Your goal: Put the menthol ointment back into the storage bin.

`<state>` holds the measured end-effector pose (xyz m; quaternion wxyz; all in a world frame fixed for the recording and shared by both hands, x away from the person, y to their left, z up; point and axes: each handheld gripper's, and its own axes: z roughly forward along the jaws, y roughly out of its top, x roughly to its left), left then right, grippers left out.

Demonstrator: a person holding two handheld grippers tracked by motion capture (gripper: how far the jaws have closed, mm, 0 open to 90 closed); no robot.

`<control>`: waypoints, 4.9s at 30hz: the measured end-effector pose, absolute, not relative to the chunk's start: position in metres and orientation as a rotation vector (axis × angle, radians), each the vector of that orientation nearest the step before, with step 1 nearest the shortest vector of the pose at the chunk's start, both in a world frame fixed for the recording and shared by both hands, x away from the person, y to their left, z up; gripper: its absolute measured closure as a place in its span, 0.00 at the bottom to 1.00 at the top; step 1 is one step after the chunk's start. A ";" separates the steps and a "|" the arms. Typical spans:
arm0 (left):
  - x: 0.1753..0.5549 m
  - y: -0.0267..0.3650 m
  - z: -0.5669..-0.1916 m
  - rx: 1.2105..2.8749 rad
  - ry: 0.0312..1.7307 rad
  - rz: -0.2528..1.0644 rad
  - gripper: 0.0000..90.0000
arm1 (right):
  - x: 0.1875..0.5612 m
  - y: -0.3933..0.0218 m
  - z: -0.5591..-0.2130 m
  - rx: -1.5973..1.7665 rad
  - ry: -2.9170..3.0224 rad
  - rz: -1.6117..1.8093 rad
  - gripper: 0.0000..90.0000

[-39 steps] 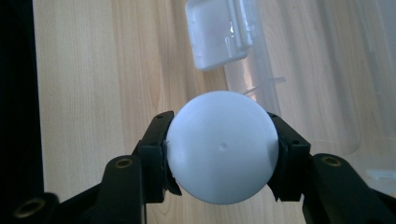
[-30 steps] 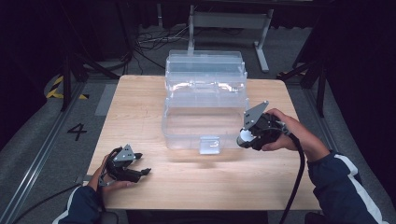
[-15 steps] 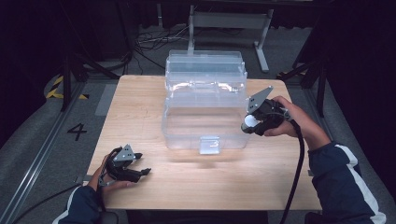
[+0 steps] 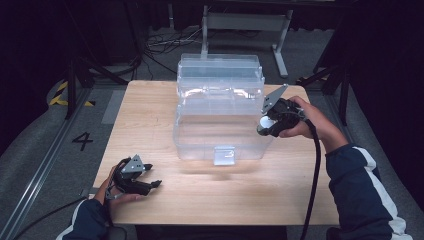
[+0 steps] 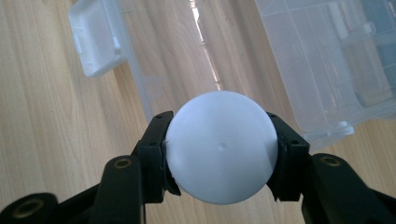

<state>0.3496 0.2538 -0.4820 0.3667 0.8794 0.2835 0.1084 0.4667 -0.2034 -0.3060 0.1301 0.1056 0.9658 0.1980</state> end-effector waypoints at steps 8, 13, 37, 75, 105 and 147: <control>0.350 0.254 -0.482 2.260 0.728 0.279 0.32 | 0.481 -0.199 -0.319 0.324 2.841 0.545 0.56; 0.350 0.254 -0.482 2.260 0.727 0.278 0.32 | 0.491 -0.196 -0.330 0.348 2.864 0.527 0.56; 0.350 0.254 -0.482 2.260 0.726 0.278 0.32 | 0.516 -0.185 -0.373 0.337 2.958 0.426 0.56; 0.350 0.254 -0.482 2.260 0.726 0.277 0.32 | 0.520 -0.187 -0.396 0.321 3.050 0.277 0.56; 0.350 0.253 -0.482 2.260 0.726 0.278 0.32 | 0.524 -0.187 -0.398 0.345 3.083 0.228 0.56; 0.351 0.253 -0.482 2.264 0.730 0.290 0.32 | 0.518 -0.202 -0.382 0.417 2.995 0.418 0.44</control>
